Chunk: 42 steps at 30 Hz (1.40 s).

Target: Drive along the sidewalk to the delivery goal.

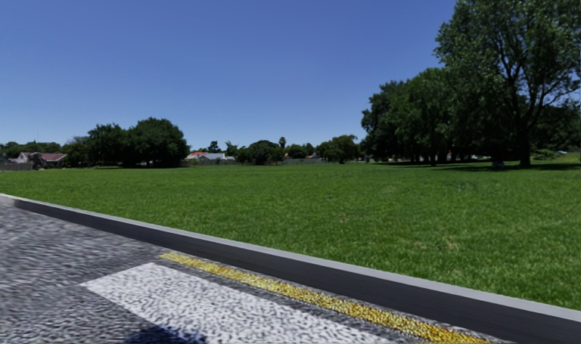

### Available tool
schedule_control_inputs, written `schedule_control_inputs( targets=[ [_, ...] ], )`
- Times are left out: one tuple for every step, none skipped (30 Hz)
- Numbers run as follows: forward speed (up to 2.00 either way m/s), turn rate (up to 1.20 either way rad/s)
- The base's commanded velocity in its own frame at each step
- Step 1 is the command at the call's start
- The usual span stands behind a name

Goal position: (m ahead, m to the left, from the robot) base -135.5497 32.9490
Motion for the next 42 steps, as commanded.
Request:
schedule_control_inputs(
  targets=[
    [-0.28, 0.57],
    [-0.28, 0.57],
    [-0.28, 0.57],
    [-0.28, 0.57],
    [-0.27, 0.57],
    [-0.27, 0.57],
    [-0.27, 0.57],
    [-0.27, 0.57],
    [-0.27, 0.57],
    [-0.27, 0.57],
    [-0.27, 0.57],
    [-0.27, 0.57],
    [-0.27, 0.57],
    [-0.27, 0.57],
    [-0.27, 0.57],
    [-0.27, 0.57],
    [-0.27, 0.57],
    [-0.27, 0.57],
    [-0.27, 0.57],
    [-0.26, 0.55],
    [-0.24, 0.50],
    [-0.24, 0.50],
    [-0.02, 0.30],
    [0.00, 0.11],
    [0.00, 0.00],
    [0.00, 0.00],
    [0.00, 0.00],
    [0.00, 0.00],
    [0.00, 0.00],
    [0.00, 0.00],
    [0.00, 0.00],
    [0.00, 0.00],
    [0.00, 0.00],
    [0.00, 0.00],
    [0.00, 0.00],
    [0.00, 0.00],
    [0.00, 0.00],
    [0.00, 0.07],
    [0.00, 0.14],
    [0.00, 0.18],
    [0.00, 0.18],
    [0.00, 0.19]
  ],
)
